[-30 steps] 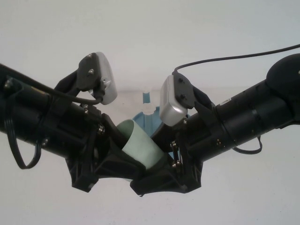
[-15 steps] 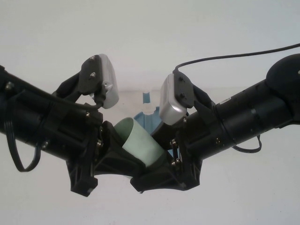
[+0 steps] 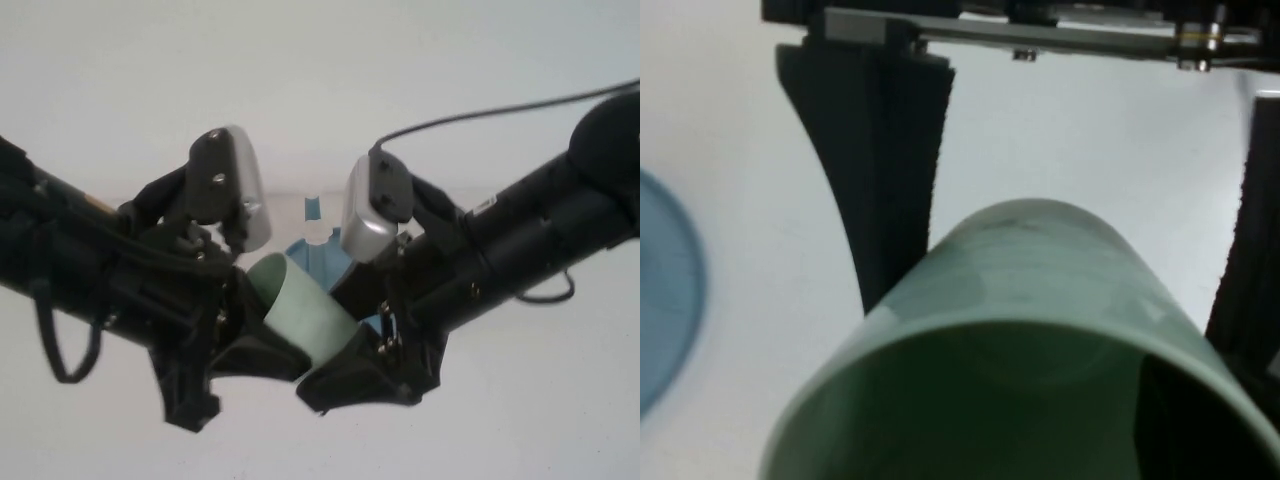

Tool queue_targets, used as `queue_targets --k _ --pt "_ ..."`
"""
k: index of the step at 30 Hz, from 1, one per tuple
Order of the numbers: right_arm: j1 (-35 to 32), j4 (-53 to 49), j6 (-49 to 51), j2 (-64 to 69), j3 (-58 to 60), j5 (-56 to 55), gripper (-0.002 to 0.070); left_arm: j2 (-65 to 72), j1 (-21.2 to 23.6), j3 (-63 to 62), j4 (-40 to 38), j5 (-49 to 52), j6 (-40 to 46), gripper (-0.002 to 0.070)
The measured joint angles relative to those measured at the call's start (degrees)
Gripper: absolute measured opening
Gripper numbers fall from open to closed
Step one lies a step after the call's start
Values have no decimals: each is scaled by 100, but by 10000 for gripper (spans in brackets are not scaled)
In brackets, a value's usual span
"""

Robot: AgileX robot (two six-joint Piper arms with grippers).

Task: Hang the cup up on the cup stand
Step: Adjust the cup with two arms

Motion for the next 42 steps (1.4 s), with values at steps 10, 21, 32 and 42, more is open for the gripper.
queue_targets --k 10,21,32,42 --pt "-10 -1353 1047 -116 -435 800 696 -240 4 -11 183 -952 -39 12" --pt "-1219 -477 1656 -585 -275 900 696 -810 4 135 -14 -1161 -59 11" --pt "-1793 3645 1678 -704 1932 635 687 -1960 -1287 2090 -265 -4662 23 11" --pt "-1793 3942 3928 -704 1971 98 650 -1273 -3292 2886 -351 -8439 210 11"
